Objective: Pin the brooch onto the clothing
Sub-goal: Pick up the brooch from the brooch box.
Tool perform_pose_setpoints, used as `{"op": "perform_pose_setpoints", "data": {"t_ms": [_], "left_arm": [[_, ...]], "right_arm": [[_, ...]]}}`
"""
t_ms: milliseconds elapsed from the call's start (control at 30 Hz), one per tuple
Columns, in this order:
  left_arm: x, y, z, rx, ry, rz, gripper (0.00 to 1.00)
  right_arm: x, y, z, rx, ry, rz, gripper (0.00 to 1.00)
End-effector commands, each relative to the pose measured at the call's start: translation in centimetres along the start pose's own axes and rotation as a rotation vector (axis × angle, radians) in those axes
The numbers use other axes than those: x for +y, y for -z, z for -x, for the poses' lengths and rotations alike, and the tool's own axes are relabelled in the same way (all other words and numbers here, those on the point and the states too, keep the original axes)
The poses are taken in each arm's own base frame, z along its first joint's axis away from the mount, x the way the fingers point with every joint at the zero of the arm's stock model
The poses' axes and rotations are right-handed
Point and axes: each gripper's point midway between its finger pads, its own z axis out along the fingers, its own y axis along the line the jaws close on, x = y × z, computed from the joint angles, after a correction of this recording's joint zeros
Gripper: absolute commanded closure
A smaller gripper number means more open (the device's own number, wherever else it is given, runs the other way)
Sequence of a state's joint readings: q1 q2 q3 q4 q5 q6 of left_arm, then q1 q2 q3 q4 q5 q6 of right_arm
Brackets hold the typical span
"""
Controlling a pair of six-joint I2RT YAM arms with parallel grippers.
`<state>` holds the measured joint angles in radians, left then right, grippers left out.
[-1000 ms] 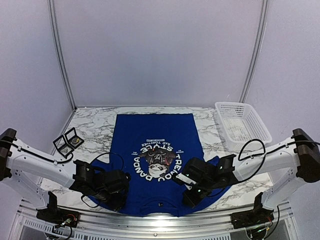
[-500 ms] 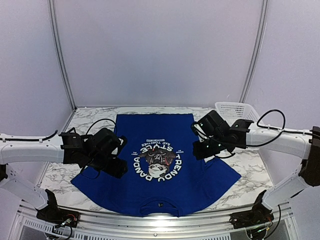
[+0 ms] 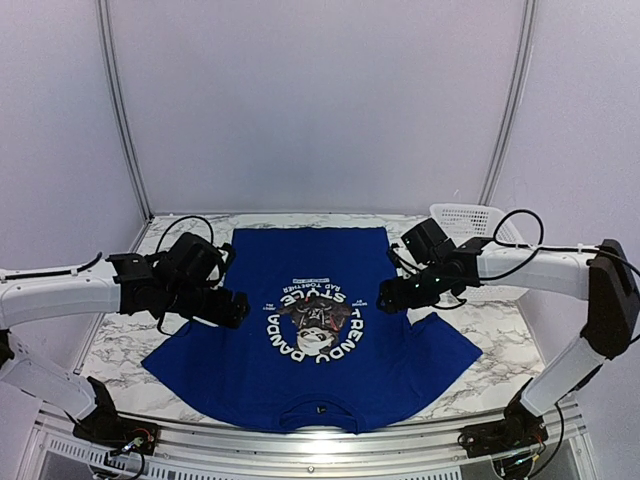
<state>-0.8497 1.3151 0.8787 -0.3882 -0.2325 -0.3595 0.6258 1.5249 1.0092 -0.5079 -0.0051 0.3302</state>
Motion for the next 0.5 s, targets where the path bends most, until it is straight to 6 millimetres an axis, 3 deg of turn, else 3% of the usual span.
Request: {"op": "perform_pose_setpoints", "data": {"t_ms": [0,233,467], "left_arm": [[4.1,1.1,2.0,-0.096,0.145,0.095,0.01],[12.8,2.5,0.5,-0.144,0.445,0.267,0.01],[17.5,2.1,0.3,-0.085,0.530,0.368,0.01]], "right_arm": [[1.3,1.2,3.6,-0.112,0.034,0.056,0.11],[2.2,2.6,6.2,-0.208,0.098,0.082,0.02],[4.0,3.6,8.5,-0.293,0.177,0.155,0.01]]}}
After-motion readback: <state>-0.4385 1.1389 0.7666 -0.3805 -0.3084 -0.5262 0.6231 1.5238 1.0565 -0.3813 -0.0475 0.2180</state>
